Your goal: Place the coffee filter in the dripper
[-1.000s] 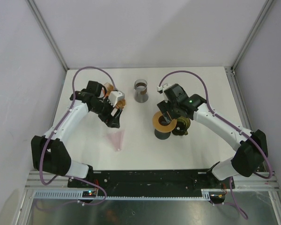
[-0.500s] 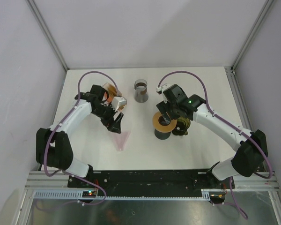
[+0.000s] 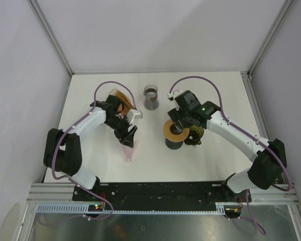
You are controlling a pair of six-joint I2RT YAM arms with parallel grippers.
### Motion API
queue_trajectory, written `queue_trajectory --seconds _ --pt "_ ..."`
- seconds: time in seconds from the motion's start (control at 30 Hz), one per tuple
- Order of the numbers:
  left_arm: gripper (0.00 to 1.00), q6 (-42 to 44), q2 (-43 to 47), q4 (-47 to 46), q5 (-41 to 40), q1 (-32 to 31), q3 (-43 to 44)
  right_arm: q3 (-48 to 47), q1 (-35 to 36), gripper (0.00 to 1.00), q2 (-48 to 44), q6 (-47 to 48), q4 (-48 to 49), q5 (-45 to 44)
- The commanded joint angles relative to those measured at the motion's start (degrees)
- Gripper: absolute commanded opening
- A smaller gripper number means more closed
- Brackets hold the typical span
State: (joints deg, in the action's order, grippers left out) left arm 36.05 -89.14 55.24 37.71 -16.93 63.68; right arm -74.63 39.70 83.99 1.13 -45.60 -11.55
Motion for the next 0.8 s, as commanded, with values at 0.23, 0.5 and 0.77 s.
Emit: queue_trajectory --seconds 0.23,0.5,0.77 --pt "0.14 0.37 -0.31 -1.01 -0.43 -1.44 -0.44 -1.75 0.2 0.75 0.13 0.06 -0.05 -0.87" --pt "0.0 -5.41 4.73 -1.4 -3.19 -3.45 4.37 -1.74 -0.11 0.75 -1.17 -0.49 0.61 -0.41" --pt "0.0 -8.54 9.48 -3.84 -20.79 -15.5 17.31 -1.75 -3.19 0.76 -7.86 -1.52 5.4 5.08"
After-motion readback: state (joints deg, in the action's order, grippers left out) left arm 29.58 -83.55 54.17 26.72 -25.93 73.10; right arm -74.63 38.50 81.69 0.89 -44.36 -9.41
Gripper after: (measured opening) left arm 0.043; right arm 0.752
